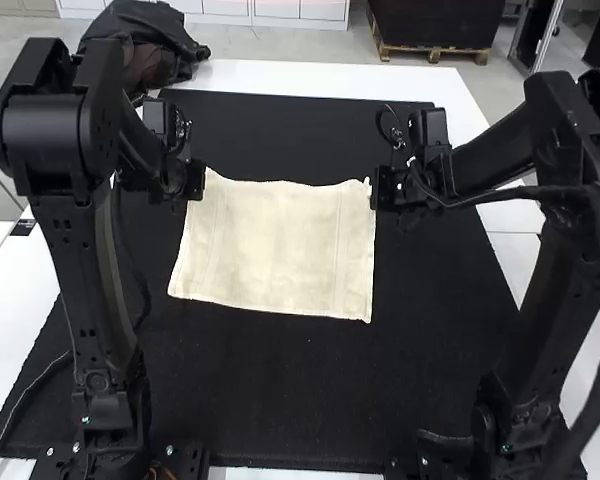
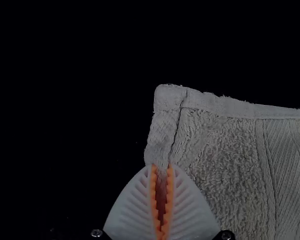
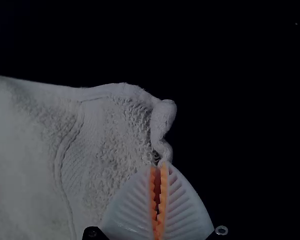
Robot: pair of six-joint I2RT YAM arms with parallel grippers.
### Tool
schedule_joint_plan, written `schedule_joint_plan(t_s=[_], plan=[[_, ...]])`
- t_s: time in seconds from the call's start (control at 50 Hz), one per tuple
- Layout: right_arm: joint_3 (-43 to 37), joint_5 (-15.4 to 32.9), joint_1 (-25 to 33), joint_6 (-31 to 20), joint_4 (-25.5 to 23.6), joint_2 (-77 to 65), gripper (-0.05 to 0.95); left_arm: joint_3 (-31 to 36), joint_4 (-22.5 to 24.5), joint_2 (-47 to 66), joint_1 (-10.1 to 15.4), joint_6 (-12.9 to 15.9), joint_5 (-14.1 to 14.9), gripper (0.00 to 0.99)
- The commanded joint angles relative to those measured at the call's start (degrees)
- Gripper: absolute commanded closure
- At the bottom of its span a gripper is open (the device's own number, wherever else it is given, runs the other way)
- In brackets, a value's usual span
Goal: Fold the towel.
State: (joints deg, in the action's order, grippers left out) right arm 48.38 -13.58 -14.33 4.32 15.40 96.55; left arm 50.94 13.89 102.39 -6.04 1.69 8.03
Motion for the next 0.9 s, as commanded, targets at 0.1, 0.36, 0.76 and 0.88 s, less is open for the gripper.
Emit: schedule_joint_plan(t_s=[0.1, 0.36, 0.76, 0.88], plan=[[-2.1, -1.8, 0.5, 1.4, -1.5, -4.3, 0.92, -2.5, -1.5, -3.8, -0.6, 0.9, 1.6, 0.97], [-4.6, -2.9, 0.5, 1.6, -4.2, -8.2, 0.92, -7.6, -1.8, -7.6, -0.7, 2.6, 1.9, 0.969], [-8.9, -4.1, 0.4, 1.5, -7.7, -14.2, 0.92, -11.4, -1.9, -12.2, -4.6, 5.9, 1.9, 0.97], [-10.1, -4.3, 0.5, 1.6, -8.3, -15.7, 0.92, -11.8, -3.2, -12.9, -5.1, 6.8, 2.3, 0.969]])
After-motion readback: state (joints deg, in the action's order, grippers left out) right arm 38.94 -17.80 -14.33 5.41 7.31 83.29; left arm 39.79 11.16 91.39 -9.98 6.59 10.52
